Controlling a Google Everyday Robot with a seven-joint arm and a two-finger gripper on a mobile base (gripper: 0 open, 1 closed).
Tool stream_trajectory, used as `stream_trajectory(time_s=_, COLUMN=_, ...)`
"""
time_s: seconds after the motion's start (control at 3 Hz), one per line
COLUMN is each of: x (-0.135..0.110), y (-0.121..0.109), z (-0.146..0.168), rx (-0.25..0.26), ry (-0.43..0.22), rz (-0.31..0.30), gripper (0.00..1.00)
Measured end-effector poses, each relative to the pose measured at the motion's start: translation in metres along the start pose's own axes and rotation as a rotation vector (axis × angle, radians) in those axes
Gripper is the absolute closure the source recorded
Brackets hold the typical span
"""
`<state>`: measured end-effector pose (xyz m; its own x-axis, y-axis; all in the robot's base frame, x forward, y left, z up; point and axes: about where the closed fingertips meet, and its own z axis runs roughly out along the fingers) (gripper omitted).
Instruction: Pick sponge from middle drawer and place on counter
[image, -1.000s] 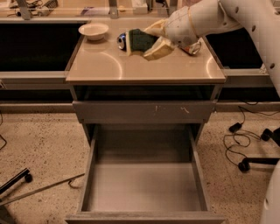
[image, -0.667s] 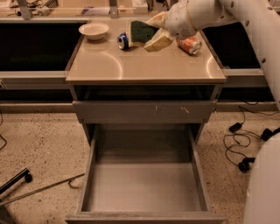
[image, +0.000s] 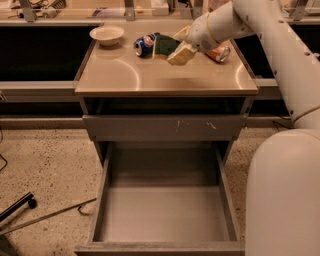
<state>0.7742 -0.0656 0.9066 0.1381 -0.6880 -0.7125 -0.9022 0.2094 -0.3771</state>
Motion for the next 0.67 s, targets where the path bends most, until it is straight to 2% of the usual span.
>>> stream_trajectory(time_s=0.67, x=0.046, y=0.011, z=0.043, rx=-0.08, ry=0.088, rz=0.112, gripper=1.0)
